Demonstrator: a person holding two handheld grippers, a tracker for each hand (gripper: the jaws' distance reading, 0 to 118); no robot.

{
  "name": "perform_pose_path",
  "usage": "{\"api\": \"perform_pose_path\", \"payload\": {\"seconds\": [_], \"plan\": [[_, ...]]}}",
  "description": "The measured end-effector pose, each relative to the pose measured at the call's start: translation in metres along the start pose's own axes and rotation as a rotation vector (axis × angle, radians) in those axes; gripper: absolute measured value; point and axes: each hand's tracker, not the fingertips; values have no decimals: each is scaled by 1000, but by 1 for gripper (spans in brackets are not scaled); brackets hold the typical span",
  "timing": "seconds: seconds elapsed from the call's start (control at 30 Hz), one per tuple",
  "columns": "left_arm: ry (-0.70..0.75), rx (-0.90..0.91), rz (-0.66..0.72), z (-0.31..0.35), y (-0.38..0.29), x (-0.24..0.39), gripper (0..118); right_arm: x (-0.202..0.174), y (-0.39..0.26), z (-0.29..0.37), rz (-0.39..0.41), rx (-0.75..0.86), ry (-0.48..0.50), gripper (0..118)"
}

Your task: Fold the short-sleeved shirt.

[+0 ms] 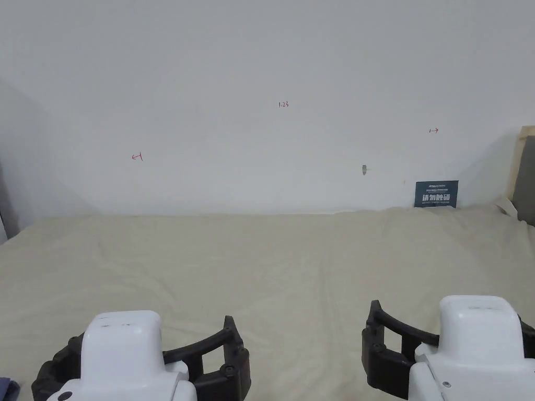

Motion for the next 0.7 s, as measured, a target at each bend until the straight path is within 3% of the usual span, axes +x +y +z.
{"api": "perform_pose_path", "payload": {"seconds": [0.7], "plan": [[0,-13,-1,0,-1,0,118,4,1,-2,-29,-3,-18,104]]}}
